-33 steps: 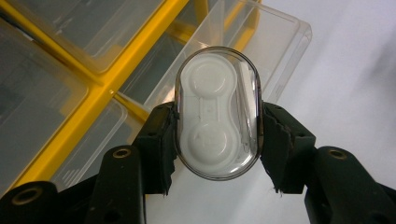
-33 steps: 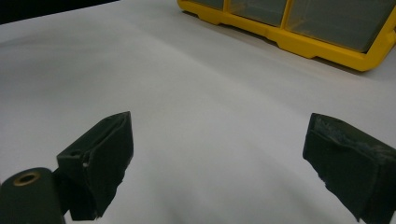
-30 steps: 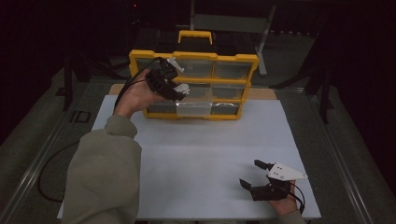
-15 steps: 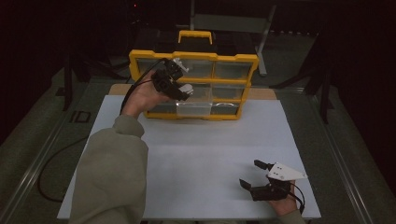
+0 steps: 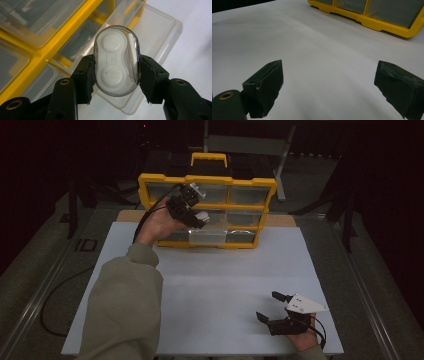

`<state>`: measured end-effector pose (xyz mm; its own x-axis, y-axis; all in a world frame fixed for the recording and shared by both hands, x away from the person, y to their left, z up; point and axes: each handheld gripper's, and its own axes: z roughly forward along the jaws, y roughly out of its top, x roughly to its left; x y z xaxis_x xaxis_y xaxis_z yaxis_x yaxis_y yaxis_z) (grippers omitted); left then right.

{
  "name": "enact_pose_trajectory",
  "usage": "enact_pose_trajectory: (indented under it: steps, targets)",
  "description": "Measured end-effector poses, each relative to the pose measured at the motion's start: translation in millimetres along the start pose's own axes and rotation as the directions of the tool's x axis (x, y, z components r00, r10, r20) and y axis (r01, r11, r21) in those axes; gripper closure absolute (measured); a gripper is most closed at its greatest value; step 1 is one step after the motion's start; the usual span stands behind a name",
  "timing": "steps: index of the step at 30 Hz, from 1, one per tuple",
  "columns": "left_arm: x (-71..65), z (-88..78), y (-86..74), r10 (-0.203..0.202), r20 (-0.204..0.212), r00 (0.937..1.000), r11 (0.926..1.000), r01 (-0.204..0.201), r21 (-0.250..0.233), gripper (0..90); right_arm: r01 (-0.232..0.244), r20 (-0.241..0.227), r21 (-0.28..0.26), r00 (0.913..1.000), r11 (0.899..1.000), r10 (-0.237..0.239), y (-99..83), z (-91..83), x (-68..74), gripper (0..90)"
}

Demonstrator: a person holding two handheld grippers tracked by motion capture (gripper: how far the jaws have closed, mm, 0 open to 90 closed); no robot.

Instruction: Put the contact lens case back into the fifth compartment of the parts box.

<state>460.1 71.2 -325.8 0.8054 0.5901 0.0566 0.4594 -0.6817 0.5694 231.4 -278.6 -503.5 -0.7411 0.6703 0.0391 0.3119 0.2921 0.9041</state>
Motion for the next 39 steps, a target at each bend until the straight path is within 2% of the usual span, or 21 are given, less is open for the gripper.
enact_pose_trajectory:
  steps: [10, 13, 15, 17, 22, 25, 26, 27, 29, 32, 34, 35, 36, 37, 39]
  targets:
    - [1.2, 1.6, -0.9, -0.013, -0.006, 0.9999, 0.9999, 0.013, 0.0, 48.4, 0.0, -0.001, -0.002, 1.0, 1.0, 0.0, -0.2, 0.4, -0.1, 8.8]
    - [1.3, 0.8, -1.5, -0.026, -0.009, 0.9996, 0.9996, 0.026, -0.011, 36.5, 0.0, -0.001, -0.001, 1.0, 1.0, 0.0, -0.1, -0.1, -0.1, 8.8]
    - [0.7, -1.1, -2.9, -0.041, -0.022, 0.9989, 0.9987, 0.04, -0.03, 23.1, 0.0, 0.0, -0.002, 1.0, 1.0, 0.0, 0.0, -0.2, -0.1, 8.8]
    - [0.9, -3.1, -4.8, -0.048, -0.032, 0.9983, 0.9981, 0.047, -0.039, 14.4, 0.0, 0.0, -0.003, 1.0, 1.0, 0.0, 0.0, -0.3, -0.2, 8.8]
    - [2.5, -9.0, -12.9, -0.051, -0.026, 0.9984, 0.9979, 0.05, -0.042, 1.0, -0.004, 0.001, -0.001, 1.0, 1.0, 0.004, 0.2, -0.6, 0.6, 8.8]
    - [1.0, -15.8, -18.5, -0.041, -0.032, 0.9987, 0.9977, 0.039, -0.056, 0.1, -0.006, 0.001, -0.001, 1.0, 1.0, 0.006, 0.2, -0.6, 0.5, 8.8]
    - [1.0, -15.8, -18.5, -0.041, -0.032, 0.9987, 0.9977, 0.039, -0.056, 0.1, 0.003, 0.004, -0.004, 1.0, 1.0, -0.003, 0.1, -0.2, 0.6, 8.8]
    - [0.3, -20.5, -23.8, -0.047, -0.023, 0.9986, 0.9961, 0.045, -0.076, 0.1, 0.014, 0.0, -0.002, 0.9999, 1.0, -0.014, -0.1, -0.4, 0.2, 8.8]
    - [-0.5, -22.4, -26.6, -0.048, -0.025, 0.9986, 0.9954, 0.046, -0.084, 0.1, 0.013, 0.001, -0.003, 0.9999, 1.0, -0.013, 0.0, -0.2, 0.4, 8.8]
    - [-5.6, -27.8, -39.5, -0.031, -0.058, 0.9979, 0.9948, 0.025, -0.099, 0.0, 0.009, 0.002, -0.005, 1.0, 1.0, -0.009, 0.1, 0.1, 1.1, 8.8]
    - [-7.5, -28.9, -43.3, -0.027, -0.061, 0.9978, 0.9938, 0.021, -0.109, 0.0, 0.009, 0.002, -0.006, 1.0, 1.0, -0.009, 0.2, 0.1, 1.2, 8.8]
    - [-9.4, -30.0, -47.4, -0.026, -0.063, 0.9977, 0.9927, 0.018, -0.119, 0.0, 0.012, 0.003, -0.01, 0.9999, 1.0, -0.012, 0.3, 0.1, 1.3, 8.8]
    - [-14.3, -31.8, -56.3, -0.019, -0.082, 0.9964, 0.9897, 0.007, -0.143, 0.0, 0.012, 0.003, -0.009, 0.9999, 1.0, -0.012, 0.2, 0.1, 1.2, 8.8]
    - [-14.3, -31.8, -56.3, -0.019, -0.082, 0.9964, 0.9897, 0.007, -0.143, 0.0, 0.008, 0.003, -0.008, 1.0, 1.0, -0.008, 0.2, 0.2, 1.3, 8.8]
    - [-22.2, -33.2, -72.0, -0.012, -0.108, 0.9941, 0.9847, -0.007, -0.174, 0.0, 0.01, 0.003, -0.011, 0.9999, 1.0, -0.01, 0.3, 0.2, 1.5, 8.8]
